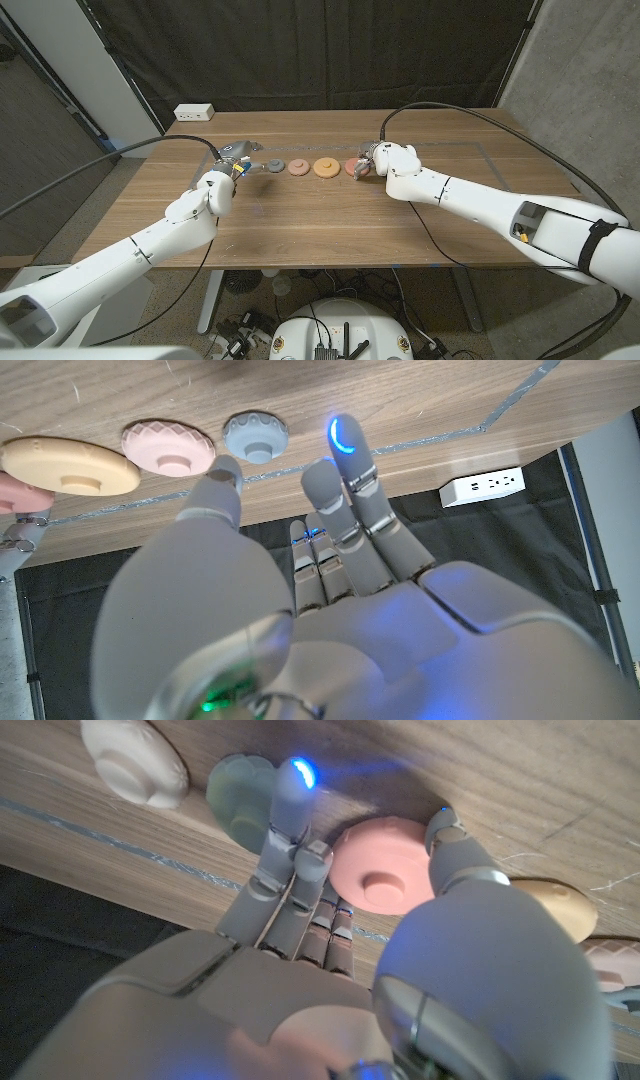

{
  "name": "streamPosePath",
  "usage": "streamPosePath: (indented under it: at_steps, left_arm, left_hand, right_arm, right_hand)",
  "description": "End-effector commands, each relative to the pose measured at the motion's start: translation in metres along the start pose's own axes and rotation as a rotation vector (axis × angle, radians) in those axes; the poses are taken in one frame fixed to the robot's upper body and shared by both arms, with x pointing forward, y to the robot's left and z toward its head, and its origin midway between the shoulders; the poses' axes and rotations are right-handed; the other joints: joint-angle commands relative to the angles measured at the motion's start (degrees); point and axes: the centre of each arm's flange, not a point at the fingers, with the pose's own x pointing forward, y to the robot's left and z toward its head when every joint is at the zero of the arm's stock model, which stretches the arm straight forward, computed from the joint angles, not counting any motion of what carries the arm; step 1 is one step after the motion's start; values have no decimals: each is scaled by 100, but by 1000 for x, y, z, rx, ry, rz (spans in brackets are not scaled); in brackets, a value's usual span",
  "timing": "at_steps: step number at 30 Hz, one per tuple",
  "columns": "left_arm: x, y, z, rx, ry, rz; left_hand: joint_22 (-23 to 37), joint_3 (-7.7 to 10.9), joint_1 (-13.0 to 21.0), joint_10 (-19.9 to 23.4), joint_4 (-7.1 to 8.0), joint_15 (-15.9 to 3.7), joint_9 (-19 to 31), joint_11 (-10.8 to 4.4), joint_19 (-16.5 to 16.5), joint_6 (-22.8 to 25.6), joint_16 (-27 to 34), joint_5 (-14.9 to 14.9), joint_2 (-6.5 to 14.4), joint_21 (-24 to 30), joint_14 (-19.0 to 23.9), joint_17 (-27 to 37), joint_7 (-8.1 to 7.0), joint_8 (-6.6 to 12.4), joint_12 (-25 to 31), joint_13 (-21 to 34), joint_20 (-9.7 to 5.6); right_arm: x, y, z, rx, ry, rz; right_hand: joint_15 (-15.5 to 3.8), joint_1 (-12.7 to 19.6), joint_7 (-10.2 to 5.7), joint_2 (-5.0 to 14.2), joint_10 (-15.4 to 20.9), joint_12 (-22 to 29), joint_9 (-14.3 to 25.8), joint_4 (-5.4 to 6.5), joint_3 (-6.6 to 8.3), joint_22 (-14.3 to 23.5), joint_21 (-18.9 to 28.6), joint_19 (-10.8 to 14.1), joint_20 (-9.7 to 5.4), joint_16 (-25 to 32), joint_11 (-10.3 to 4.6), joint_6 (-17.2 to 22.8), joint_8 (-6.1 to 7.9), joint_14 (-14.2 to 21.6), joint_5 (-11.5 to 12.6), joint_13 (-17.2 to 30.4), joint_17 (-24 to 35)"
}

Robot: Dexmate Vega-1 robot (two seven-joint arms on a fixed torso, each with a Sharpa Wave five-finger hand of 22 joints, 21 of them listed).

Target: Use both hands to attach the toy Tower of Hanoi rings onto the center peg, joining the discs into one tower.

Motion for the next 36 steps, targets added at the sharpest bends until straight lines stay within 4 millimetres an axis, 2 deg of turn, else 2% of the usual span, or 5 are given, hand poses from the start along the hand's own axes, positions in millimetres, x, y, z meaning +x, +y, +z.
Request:
streamPosePath:
  at_steps: [1, 5, 10, 16, 36]
  left_arm:
    - [-1, -1, 0, 0, -5, -2]
    - [-1, -1, 1, 2, -8, -3]
    - [-1, 0, 2, 2, -11, 0]
    - [-1, 0, 2, 3, -12, -6]
    - [-1, -2, 0, -1, -7, -11]
  left_hand:
    - [11, -4, 4, 73, 3, -13, 18, -10, -43, 59, -2, 39, 15, 44, -9, 10, -12, 29, -19, 12, -516]
    - [6, -3, 1, 74, 5, -13, 18, -15, -62, 69, -18, 42, 22, 76, -18, -7, -7, 30, -24, 12, -517]
    - [1, -1, -4, 82, 6, -13, 18, -15, -74, 77, 4, 44, 26, 103, 3, 21, -11, 30, -25, 10, -516]
    - [-6, 2, -6, 86, 5, -13, 19, -16, -88, 81, -1, 49, 30, 139, -1, 21, -9, 28, -28, 10, -516]
    - [-31, 17, -17, 104, 1, -12, 20, -22, -150, 99, 8, 63, 34, 254, 21, 48, -10, 23, -33, 10, -515]
  right_arm:
    - [-1, 7, -2, 21, 4, -52]
    - [-3, 9, -5, 47, -15, -92]
    - [-5, 9, -6, 42, -20, -104]
    - [-6, 10, -6, 39, -28, -102]
    - [-11, -7, -6, -2, -55, -101]
  right_hand:
    - [-588, 223, -314, 205, 908, 176, 29, 19, 119, -30, 142, 144, -62, 184, -508, 486, 142, 224, 68, 218, 85]
    - [-588, 294, -590, 275, 1221, 220, 33, 23, 182, 4, 294, 284, -65, 367, -611, 803, 269, 440, 117, 276, 107]
    - [-586, 316, -693, 321, 1436, 208, 25, 35, 227, -23, 378, 363, -64, 500, -662, 1137, 401, 598, 167, 304, 106]
    - [-585, 297, -681, 376, 1579, 177, 13, 58, 260, -31, 453, 432, -65, 567, -671, 1375, 490, 689, 206, 304, 103]
    - [-586, 304, -680, 487, 1800, 137, -10, 43, 351, -73, 542, 501, -69, 664, -695, 1567, 549, 827, 328, 358, 111]
